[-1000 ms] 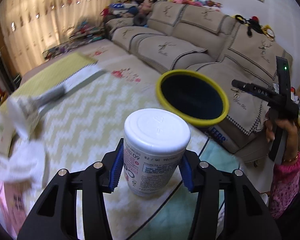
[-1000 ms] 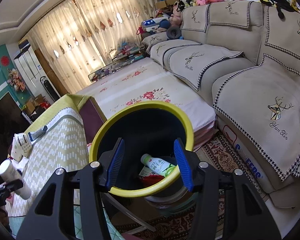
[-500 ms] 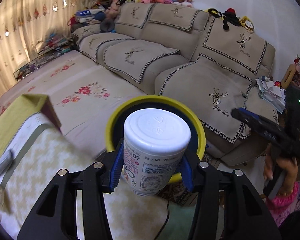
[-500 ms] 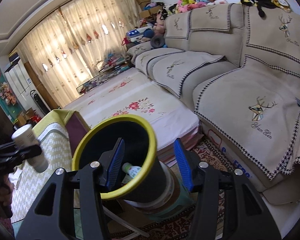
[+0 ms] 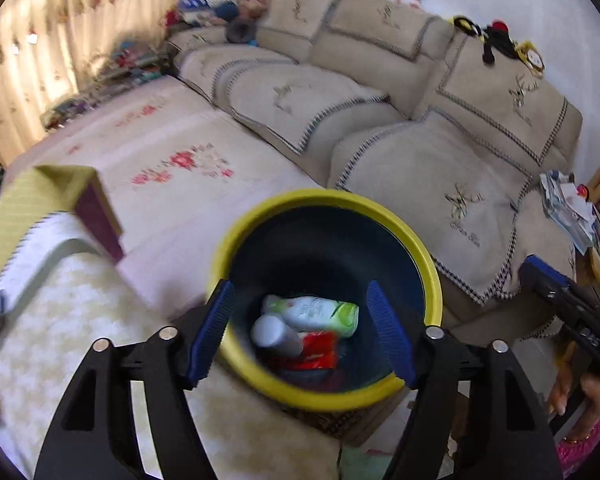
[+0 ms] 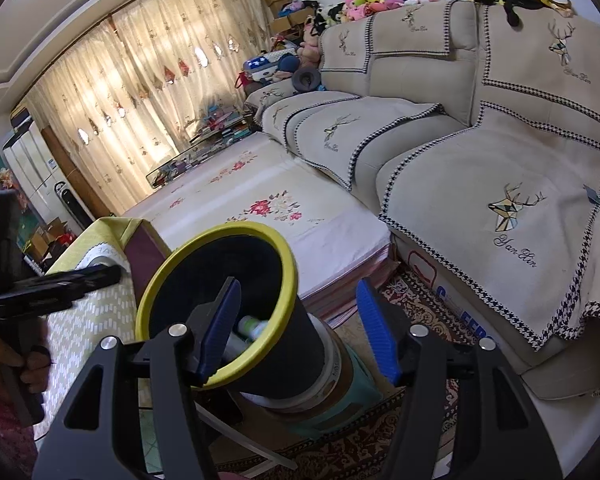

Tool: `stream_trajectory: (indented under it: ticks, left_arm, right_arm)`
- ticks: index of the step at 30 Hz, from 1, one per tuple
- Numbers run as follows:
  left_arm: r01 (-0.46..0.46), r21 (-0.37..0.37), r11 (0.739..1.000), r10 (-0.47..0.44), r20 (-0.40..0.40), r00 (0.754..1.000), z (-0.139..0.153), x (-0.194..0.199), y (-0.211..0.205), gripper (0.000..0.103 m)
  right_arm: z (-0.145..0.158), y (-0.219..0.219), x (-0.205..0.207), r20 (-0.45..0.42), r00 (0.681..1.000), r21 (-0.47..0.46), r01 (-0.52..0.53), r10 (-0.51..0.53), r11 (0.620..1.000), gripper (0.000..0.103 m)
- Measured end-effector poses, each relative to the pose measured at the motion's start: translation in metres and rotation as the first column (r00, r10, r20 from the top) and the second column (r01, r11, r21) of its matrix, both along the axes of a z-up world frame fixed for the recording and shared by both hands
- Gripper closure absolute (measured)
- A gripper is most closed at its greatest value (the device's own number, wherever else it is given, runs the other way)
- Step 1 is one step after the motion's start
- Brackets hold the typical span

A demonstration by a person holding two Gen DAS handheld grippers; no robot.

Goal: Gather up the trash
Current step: 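Carry the pill bottle with the left gripper over the bin and release, then reach the right gripper to the white cloth and close on it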

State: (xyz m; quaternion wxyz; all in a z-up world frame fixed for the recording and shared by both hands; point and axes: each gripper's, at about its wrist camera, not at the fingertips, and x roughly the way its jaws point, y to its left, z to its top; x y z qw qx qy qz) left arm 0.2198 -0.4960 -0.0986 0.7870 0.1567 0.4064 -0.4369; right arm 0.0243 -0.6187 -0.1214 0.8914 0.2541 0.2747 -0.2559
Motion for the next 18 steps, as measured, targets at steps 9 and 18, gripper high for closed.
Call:
stream_trajectory:
  ticks: [9,18]
  left_arm:
    - [-0.184,-0.163,0.969,0.202,0.098,0.975,0.067,-0.042,0.153,0.009]
    - [-0.435,-0.171,0.884,0.463,0.189,0.866,0.092,-0.075,0.319,0.009]
  right_arm:
    - [-0.006,0.041,0.041,-0.033,0.985,0.014,-0.169,0.169,0.985,0.045]
    - [-0.007,0.151,0.112,-0.085,0.876,0.027,-0.475,0.475,0.88,0.045]
